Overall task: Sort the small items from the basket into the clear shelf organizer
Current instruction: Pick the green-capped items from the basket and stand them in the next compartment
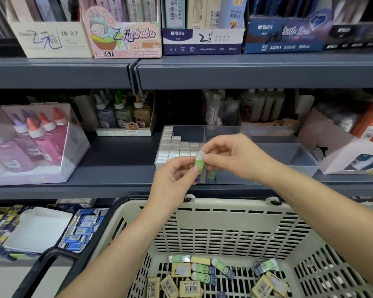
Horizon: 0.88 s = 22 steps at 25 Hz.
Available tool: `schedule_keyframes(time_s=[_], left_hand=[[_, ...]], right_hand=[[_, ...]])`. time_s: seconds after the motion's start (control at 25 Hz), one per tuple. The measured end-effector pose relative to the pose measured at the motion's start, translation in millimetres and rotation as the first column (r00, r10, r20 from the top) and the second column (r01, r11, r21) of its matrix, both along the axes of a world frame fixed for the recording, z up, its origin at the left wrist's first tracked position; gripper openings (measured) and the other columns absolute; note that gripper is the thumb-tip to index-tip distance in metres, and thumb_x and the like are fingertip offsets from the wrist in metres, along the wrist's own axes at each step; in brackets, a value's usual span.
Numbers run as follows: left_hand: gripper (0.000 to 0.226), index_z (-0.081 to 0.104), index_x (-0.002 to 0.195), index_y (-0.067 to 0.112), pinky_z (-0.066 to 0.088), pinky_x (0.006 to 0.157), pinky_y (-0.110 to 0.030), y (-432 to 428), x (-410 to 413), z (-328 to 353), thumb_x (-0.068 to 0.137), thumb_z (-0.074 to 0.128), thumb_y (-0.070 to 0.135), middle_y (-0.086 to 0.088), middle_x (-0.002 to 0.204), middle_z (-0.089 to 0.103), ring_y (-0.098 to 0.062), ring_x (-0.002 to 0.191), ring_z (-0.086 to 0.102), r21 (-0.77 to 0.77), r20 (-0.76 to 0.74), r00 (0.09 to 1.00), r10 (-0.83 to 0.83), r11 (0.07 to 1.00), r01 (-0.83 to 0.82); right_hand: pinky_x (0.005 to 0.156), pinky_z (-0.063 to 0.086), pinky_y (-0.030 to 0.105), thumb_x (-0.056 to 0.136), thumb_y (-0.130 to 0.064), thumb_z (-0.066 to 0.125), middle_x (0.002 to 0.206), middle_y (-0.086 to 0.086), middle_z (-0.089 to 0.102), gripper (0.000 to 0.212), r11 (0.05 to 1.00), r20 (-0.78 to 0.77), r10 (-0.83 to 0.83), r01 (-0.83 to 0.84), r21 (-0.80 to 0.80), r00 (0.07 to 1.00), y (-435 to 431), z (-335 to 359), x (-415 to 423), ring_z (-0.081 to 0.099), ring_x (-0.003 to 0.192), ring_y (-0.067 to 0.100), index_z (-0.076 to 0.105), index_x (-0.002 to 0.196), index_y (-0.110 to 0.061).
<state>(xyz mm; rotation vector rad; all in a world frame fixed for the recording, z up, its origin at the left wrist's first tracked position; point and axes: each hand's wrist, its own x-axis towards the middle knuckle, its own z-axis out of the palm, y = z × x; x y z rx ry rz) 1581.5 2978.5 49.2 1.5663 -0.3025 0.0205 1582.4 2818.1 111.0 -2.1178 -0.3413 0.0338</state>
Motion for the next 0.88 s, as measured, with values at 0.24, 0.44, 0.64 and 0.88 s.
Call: schedule_keyframes(time_s=[0.24,0.44,0.64,0.88], left_hand=[[0.021,0.065,0.092,0.028,0.054,0.088,-0.040,2.4,1.0,-2.3,0.087,0.061,0.008,0.001,0.094,0.069,-0.017,0.093,0.065,0.084,-0.011,0.994,0.112,0.990,-0.110],[0.017,0.065,0.088,0.026,0.052,0.091,-0.040,1.2,1.2,-1.3,0.086,0.063,0.009,0.000,0.096,0.070,-0.014,0.095,0.066,0.105,-0.036,0.995,0.094,0.990,-0.090],[0.016,0.066,0.088,0.025,0.052,0.092,-0.038,2.1,1.6,-2.2,0.086,0.062,0.010,0.000,0.096,0.071,-0.014,0.096,0.066,0.115,-0.047,0.995,0.085,0.990,-0.079],[0.017,0.064,0.088,0.022,0.054,0.075,-0.020,-1.6,-14.1,2.0,0.088,0.058,0.007,0.000,0.089,0.070,-0.015,0.088,0.066,0.078,-0.020,0.993,0.115,0.991,-0.113]], right_hand=[[0.066,0.050,0.020,0.082,-0.029,0.068,0.074,-0.004,0.071,0.006,0.940,0.155,-0.262,0.288,-0.181,0.952,-44.4,9.4,10.9,0.067,0.072,0.012,0.066,0.080,-0.024],[0.082,0.051,0.027,0.082,-0.033,0.067,0.073,-0.012,0.070,0.006,0.921,0.020,-0.191,0.186,-0.344,0.981,-43.7,-15.1,11.6,0.066,0.079,0.004,0.065,0.082,-0.027],[0.062,0.041,0.018,0.091,-0.025,0.051,0.074,-0.014,0.066,0.015,0.886,0.023,-0.166,0.159,-0.435,0.986,-37.7,-22.5,13.3,0.057,0.070,-0.005,0.062,0.085,-0.032],[0.086,0.048,0.028,0.091,-0.013,0.046,0.097,-0.009,0.068,0.027,0.889,0.053,-0.136,0.145,-0.435,0.989,-41.5,-16.8,3.0,0.061,0.093,0.007,0.061,0.109,-0.026]])
